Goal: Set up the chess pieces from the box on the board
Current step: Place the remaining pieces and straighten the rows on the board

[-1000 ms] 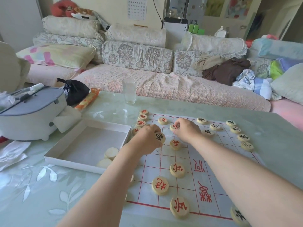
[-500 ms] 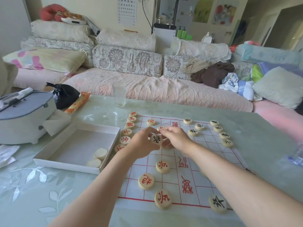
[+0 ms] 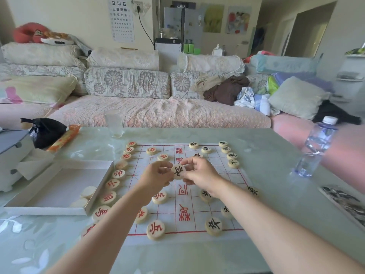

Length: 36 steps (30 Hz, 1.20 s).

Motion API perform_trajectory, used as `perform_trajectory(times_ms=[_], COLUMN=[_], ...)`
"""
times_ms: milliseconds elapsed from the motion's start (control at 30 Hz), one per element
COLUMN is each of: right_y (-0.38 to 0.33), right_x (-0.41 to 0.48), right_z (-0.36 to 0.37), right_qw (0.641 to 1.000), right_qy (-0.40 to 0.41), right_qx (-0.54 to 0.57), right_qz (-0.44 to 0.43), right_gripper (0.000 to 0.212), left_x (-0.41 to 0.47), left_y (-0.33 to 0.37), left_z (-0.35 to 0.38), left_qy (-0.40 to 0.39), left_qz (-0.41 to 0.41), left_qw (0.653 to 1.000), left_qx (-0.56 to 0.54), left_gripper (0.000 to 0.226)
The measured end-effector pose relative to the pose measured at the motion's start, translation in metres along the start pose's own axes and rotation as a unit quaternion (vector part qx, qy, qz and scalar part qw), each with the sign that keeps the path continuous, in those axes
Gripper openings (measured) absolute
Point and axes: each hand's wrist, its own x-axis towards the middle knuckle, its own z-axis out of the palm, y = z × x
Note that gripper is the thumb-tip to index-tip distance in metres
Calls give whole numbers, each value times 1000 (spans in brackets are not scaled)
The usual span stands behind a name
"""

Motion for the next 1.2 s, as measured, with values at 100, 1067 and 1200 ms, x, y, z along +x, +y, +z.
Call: perform_trajectory(times_ms=[100, 1067, 1200], right_y=[10, 83, 71], right_x=[-5, 18, 18], right_z=[-13, -163, -153], right_qw=[995, 886, 892], right_qy=[29, 164, 160], right_qx=[-85, -428, -421], right_qz=[-37, 65, 34], right_gripper=[43, 22, 24], left_x=[0, 61, 60], left_y=[5, 14, 13], left_z=[23, 173, 160], left_qy=[-6, -173, -145], left_qz=[-37, 134, 150], left_qw=[996, 845, 870], left_qx=[-77, 487, 447], left_gripper=[14, 35, 33])
